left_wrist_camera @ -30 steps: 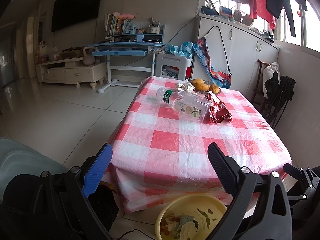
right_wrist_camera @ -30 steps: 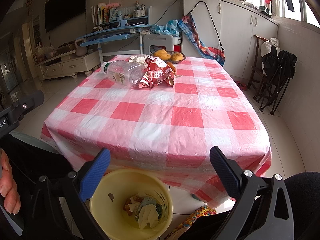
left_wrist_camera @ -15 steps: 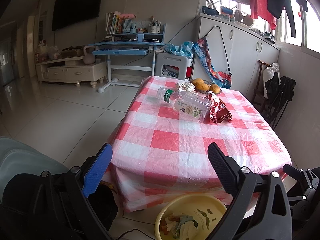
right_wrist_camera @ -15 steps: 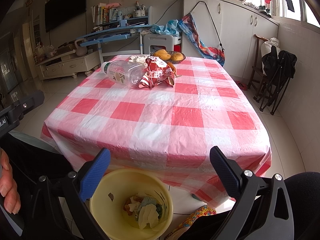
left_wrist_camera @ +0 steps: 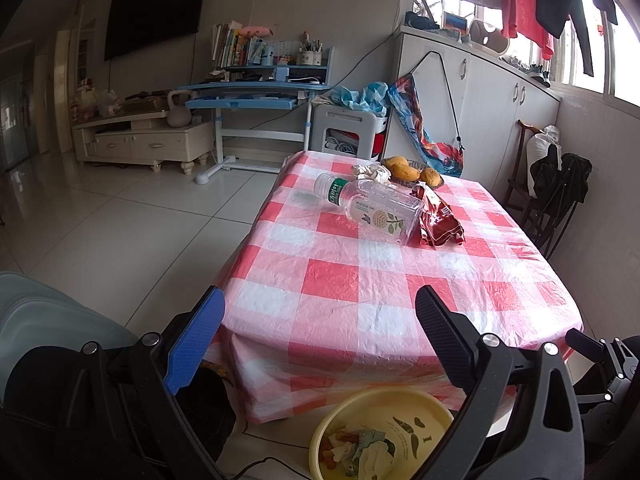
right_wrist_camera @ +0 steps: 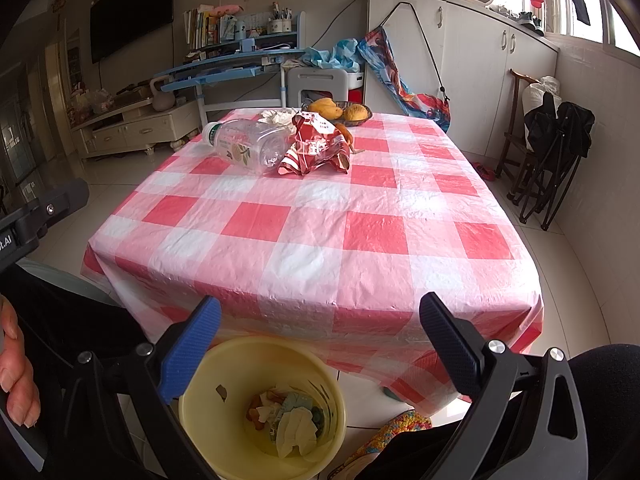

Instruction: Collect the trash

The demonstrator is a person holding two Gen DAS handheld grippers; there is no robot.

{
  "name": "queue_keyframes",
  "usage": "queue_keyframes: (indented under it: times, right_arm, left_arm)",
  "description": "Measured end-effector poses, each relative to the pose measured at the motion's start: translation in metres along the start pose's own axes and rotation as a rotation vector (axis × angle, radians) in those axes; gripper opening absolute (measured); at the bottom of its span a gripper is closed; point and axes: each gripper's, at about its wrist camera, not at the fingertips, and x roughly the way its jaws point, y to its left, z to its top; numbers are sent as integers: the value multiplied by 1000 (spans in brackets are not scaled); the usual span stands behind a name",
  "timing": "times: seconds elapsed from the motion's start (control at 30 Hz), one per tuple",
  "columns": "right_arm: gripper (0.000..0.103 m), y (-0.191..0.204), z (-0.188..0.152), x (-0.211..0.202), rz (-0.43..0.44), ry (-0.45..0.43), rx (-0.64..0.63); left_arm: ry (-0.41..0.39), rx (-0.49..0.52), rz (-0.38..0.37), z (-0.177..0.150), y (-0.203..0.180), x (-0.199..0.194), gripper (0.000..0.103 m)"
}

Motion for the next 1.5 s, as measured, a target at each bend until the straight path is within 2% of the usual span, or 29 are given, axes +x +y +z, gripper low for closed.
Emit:
queue_keyframes:
  times: [1.0, 1.3, 1.5]
  right_arm:
    - [95, 1, 0, 1, 11, 2, 10]
    - [95, -6, 24, 3, 84, -1, 61]
    - [95, -2, 48, 29, 128, 16, 60]
  left_arm:
    - [1, -12, -3, 1, 2, -1, 93]
    - [20, -105, -7, 2, 15, 5, 93]
    - [39, -139, 16, 16, 22, 17, 93]
